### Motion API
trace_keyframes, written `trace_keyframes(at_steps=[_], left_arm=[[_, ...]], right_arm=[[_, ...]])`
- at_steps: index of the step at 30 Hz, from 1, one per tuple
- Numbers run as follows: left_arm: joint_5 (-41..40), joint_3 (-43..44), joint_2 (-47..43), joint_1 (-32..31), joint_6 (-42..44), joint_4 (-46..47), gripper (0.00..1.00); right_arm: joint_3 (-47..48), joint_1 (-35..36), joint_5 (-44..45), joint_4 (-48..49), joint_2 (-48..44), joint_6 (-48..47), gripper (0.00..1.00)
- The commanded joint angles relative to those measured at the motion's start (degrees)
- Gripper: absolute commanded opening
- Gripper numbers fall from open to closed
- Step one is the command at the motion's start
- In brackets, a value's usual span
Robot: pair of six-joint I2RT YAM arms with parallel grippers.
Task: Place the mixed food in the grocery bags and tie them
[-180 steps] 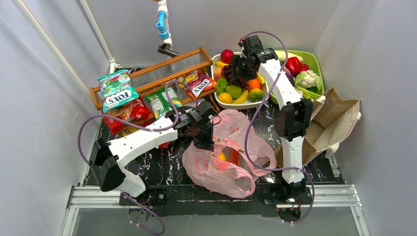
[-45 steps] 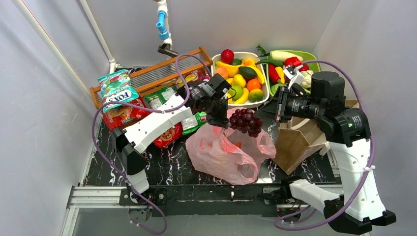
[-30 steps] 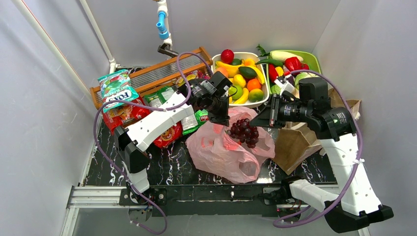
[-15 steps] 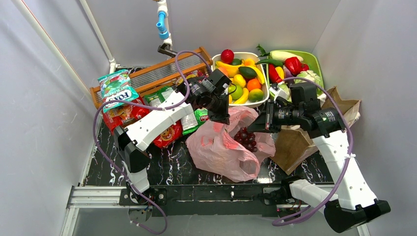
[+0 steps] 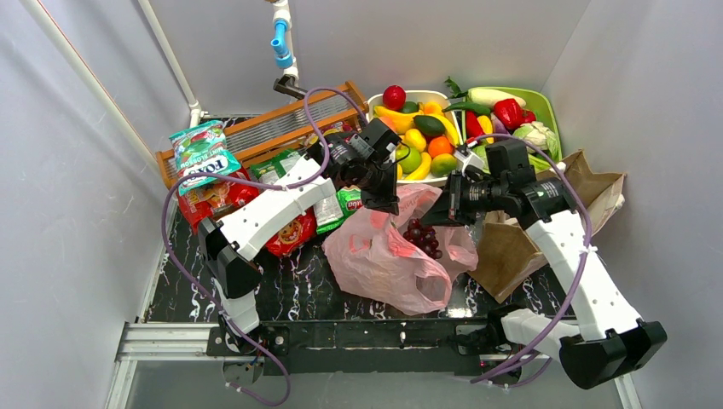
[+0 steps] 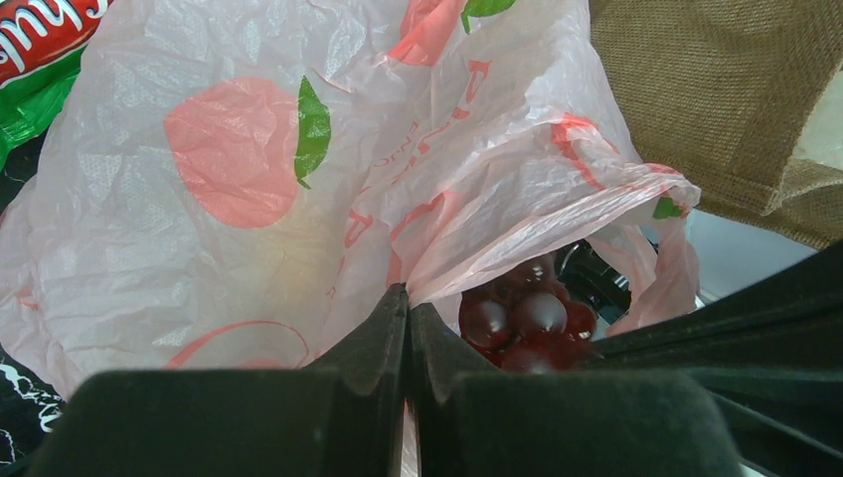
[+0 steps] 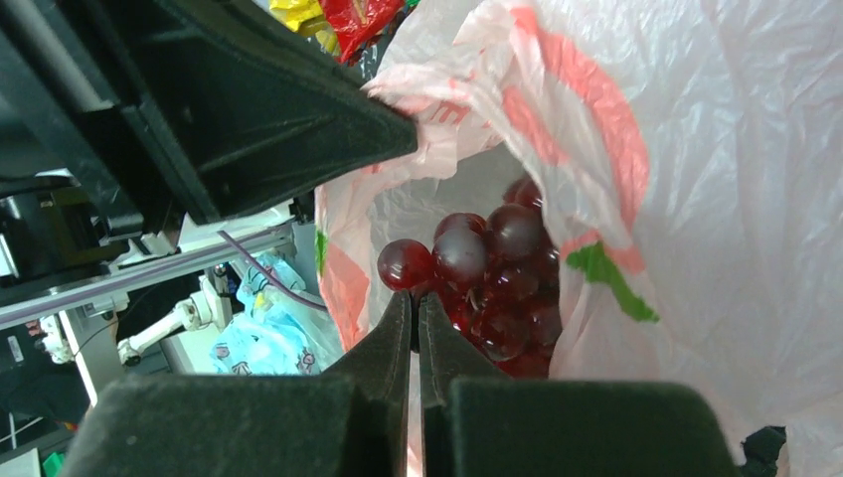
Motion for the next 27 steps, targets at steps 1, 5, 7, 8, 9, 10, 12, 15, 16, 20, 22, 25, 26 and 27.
trace_keyframes(at_steps=[1, 5, 7, 8, 9, 10, 12, 15, 16, 20, 22, 25, 26, 27], left_arm=[[1.0, 0.0, -1.5, 0.3, 0.1, -0.2, 0.0], [1.1, -0.7, -1.9, 0.5, 0.1, 0.1, 0.0], [1.1, -1.0, -2.0, 0.6, 0.1, 0.2, 0.0], [1.1, -1.1, -2.0, 0.6, 0.1, 0.2, 0.0], [1.2, -1.2, -2.0, 0.6, 0.1, 0.3, 0.0], [1.2, -1.3, -2.0, 0.6, 0.1, 0.4, 0.0], [1.3, -1.7, -2.2, 0.6, 0.2, 0.6, 0.0], [1.3, -2.7, -2.5, 0.6, 0.0, 0.8, 0.0], [1.3, -3.3, -2.8, 0.6, 0.1, 0.9, 0.0], [1.3, -8.0, -5.3, 0.6, -0.5, 2.2, 0.0], [1.2, -10.7, -7.2, 0.6, -1.0, 3.1, 0.0], [1.4, -14.8, -9.4, 0.6, -1.4, 4.1, 0.0], [1.6, -15.9, -10.1, 0.6, -1.5, 4.4, 0.0], [1.5, -17.1, -10.9, 0.6, -1.6, 4.6, 0.0]], right_arm=[[1.6, 0.5, 0.8, 3.6, 1.2, -0.5, 0.01], [3.2, 0.6, 2.4, 2.0, 2.6, -3.0, 0.44], [3.4, 0.6, 2.7, 1.5, 2.5, -3.4, 0.64], [3.4, 0.6, 2.9, 1.4, 2.5, -3.6, 0.7], [3.5, 0.5, 2.9, 1.3, 2.5, -3.7, 0.74], [3.6, 0.6, 3.0, 1.2, 2.3, -3.8, 0.76], [4.0, 0.6, 3.2, 0.8, 2.3, -4.0, 0.79], [4.9, 0.6, 3.3, 0.2, 2.3, -4.5, 0.82], [5.4, 0.5, 3.4, -0.1, 2.3, -4.8, 0.82], [7.6, 0.5, 3.3, -1.2, 2.4, -6.0, 0.82], [8.8, 0.6, 3.6, -1.7, 2.4, -6.8, 0.82], [10.5, 0.6, 4.5, -2.8, 2.6, -8.2, 0.82], [11.0, 0.6, 4.8, -3.1, 2.7, -8.7, 0.82], [11.6, 0.6, 5.1, -3.6, 2.8, -9.2, 0.82]])
